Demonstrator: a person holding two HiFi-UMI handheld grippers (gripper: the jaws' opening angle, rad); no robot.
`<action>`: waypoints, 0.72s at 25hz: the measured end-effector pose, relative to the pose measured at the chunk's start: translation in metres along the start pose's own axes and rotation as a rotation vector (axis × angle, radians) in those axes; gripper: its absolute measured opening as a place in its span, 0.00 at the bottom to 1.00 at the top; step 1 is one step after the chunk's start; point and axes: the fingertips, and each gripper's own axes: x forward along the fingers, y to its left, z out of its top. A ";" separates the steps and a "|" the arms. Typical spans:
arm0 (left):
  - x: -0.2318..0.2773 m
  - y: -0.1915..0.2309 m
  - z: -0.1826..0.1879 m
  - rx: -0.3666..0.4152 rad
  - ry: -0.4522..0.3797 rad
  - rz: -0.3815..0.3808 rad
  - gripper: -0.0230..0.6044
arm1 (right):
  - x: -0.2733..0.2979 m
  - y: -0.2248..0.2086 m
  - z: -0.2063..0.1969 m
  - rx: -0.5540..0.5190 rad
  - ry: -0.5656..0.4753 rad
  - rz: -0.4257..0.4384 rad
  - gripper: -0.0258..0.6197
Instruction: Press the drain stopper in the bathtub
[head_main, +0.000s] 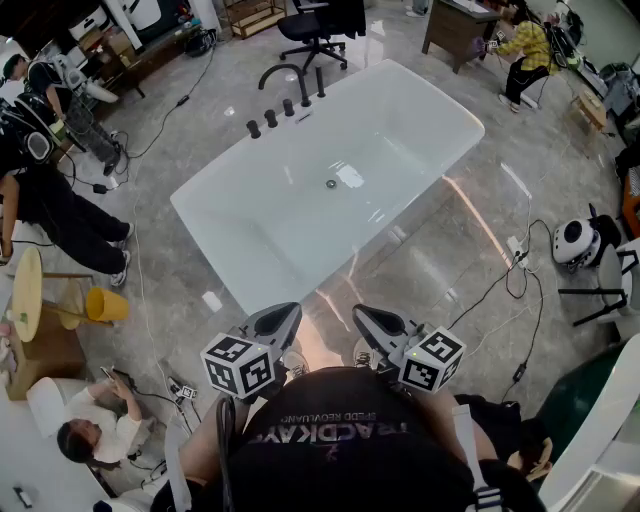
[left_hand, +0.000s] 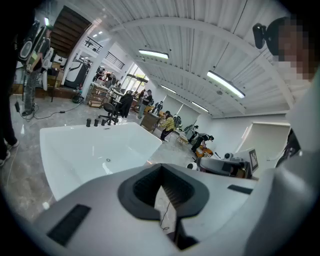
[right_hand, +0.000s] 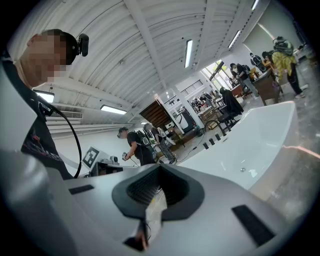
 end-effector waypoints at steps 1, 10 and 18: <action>0.000 0.001 0.001 -0.001 0.001 0.000 0.04 | 0.001 0.000 0.000 0.001 0.000 0.000 0.06; 0.000 0.004 0.001 -0.005 0.002 0.005 0.04 | 0.006 -0.002 0.000 0.006 0.010 -0.003 0.06; -0.002 0.005 0.001 -0.006 0.011 0.009 0.04 | 0.010 0.009 0.004 -0.002 -0.012 0.059 0.07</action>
